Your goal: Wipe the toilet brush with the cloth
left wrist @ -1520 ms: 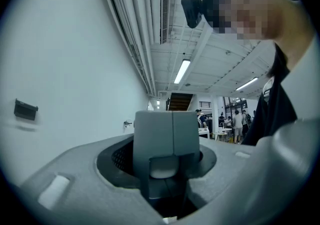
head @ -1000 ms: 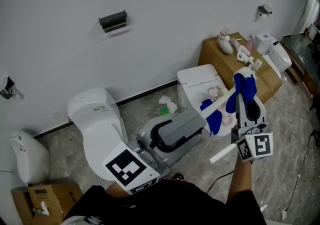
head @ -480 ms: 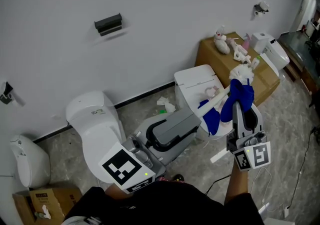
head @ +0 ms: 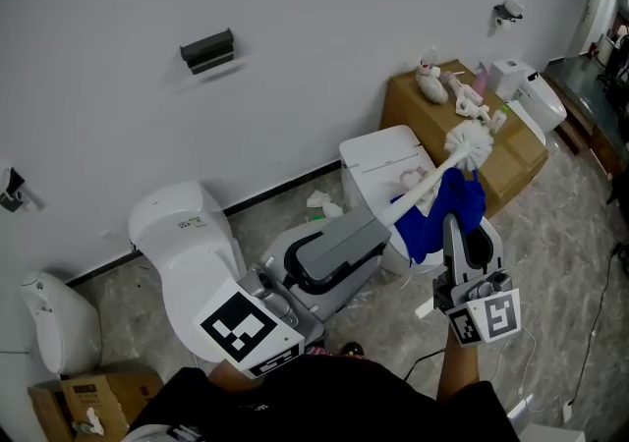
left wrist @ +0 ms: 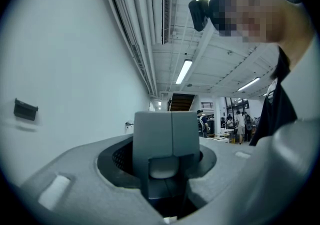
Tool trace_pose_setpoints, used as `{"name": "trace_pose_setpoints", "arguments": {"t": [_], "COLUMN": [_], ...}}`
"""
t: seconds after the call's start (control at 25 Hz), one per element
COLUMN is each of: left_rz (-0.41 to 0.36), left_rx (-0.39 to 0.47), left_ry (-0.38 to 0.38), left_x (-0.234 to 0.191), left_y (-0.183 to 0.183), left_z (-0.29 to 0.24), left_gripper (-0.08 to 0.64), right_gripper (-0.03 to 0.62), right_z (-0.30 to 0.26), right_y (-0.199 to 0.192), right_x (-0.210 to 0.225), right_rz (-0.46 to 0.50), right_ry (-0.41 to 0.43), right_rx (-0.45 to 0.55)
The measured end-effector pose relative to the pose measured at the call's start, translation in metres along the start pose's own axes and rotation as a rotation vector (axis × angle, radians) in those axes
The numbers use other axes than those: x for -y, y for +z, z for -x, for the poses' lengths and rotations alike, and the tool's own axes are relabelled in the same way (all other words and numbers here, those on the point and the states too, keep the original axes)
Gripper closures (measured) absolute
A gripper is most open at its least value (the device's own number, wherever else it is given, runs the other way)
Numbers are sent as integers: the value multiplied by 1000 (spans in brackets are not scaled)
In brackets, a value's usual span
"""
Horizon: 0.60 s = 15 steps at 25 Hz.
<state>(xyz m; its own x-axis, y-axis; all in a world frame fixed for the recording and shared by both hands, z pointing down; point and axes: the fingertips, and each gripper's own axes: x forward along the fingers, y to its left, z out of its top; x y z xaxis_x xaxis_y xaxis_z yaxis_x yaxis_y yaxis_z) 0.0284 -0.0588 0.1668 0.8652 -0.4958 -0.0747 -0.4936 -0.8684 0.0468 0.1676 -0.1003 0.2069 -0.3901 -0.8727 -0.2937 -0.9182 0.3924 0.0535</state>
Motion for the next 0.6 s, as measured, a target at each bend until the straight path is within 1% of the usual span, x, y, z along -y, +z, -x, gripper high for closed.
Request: {"name": "trace_pose_setpoints", "arguments": {"t": [0.16,0.32,0.48,0.6], "left_rz": [-17,-14,-15,-9], "left_rx": [-1,4,3,0], "left_ry": [24,33,35,34], "left_x": [-2,-2,-3,-4], "left_y": [1,2,1,1], "left_z": [1,1,1,2], "left_gripper": [368,368,368,368], "right_gripper": [523,523,523,523], "right_z": [5,6,3,-2], "right_y": [-8,-12,-17,-13], "right_x": [-9,-22,-37,-50], "right_rz": [-23,-46,-53,-78], "right_ry": [20,54,106,157], "right_rx": [-17,-17,-30,-19]}}
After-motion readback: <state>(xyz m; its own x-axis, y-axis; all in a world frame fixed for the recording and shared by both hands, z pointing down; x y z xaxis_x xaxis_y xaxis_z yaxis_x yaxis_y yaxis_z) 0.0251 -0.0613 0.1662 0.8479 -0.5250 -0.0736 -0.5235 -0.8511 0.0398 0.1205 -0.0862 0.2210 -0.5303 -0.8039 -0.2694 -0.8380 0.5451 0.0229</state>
